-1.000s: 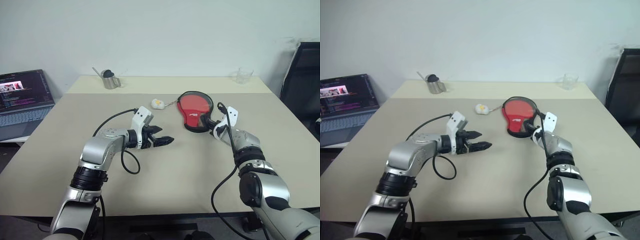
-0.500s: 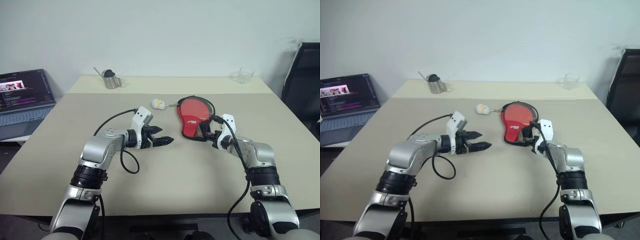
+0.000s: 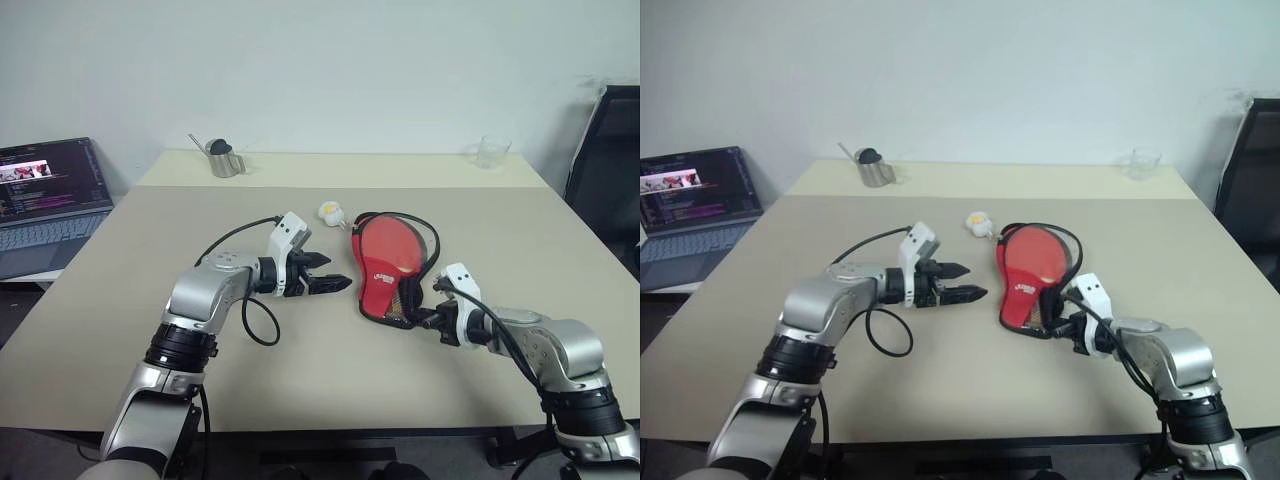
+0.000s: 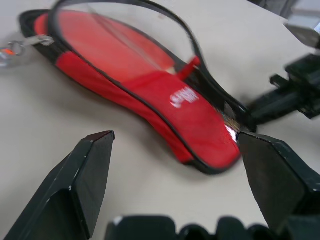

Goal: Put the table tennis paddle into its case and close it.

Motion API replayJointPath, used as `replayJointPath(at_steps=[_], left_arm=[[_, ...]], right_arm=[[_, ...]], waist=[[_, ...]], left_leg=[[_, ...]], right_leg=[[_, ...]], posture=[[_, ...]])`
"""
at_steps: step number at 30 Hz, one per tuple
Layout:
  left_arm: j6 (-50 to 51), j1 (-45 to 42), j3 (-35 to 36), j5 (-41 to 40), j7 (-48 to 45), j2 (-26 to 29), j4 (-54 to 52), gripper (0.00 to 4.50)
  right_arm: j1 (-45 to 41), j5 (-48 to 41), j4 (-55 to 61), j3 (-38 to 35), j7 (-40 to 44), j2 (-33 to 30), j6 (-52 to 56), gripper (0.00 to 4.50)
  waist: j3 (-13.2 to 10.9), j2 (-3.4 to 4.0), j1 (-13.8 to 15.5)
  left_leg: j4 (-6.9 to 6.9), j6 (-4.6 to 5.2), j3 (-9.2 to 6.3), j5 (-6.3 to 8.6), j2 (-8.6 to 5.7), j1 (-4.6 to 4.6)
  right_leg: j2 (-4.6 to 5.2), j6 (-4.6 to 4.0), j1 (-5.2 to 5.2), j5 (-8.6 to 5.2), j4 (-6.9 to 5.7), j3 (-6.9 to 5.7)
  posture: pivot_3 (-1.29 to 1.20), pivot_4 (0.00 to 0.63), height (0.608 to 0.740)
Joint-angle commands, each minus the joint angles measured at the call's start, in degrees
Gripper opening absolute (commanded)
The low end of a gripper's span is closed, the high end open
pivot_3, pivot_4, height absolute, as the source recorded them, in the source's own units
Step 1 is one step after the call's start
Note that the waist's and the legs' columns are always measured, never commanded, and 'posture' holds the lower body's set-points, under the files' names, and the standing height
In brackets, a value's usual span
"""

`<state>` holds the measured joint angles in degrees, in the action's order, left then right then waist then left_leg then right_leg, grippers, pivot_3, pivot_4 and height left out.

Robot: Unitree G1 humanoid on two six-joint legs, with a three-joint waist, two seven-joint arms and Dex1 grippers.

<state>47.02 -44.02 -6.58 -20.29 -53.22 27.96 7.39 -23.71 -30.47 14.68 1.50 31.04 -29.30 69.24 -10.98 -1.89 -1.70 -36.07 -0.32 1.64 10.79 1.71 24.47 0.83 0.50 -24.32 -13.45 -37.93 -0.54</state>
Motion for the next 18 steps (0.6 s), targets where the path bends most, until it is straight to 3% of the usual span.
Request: replayJointPath(at_steps=[1,18], left_arm=[[-0.9,-1.4,0.2,-0.2,-0.6,0.6,-0.8,4.29],[-0.7,-0.8,0.5,-0.2,0.3,0.3,-1.3,4.29]], right_arm=[[2.9,-3.9,5.1,3.6,4.5,-2.0,2.7,0.02],[-5.5,-1.2,-1.8,1.2,4.2,-3.3,-0.5,0.02]], waist=[[0.0,0.0,0.0],[0.0,-0.01,0.0]], left_leg=[[0.0,0.0,-0.01,0.0,0.0,0.0],[-0.11,0.0,0.0,-0.01,0.0,-0.02]], right_leg=[[0.0,0.0,0.0,0.0,0.0,0.0],[-0.02,0.0,0.03,0.0,-0.02,0.03]], posture=[[0.0,0.15,0.74],[0.0,0.15,0.74]])
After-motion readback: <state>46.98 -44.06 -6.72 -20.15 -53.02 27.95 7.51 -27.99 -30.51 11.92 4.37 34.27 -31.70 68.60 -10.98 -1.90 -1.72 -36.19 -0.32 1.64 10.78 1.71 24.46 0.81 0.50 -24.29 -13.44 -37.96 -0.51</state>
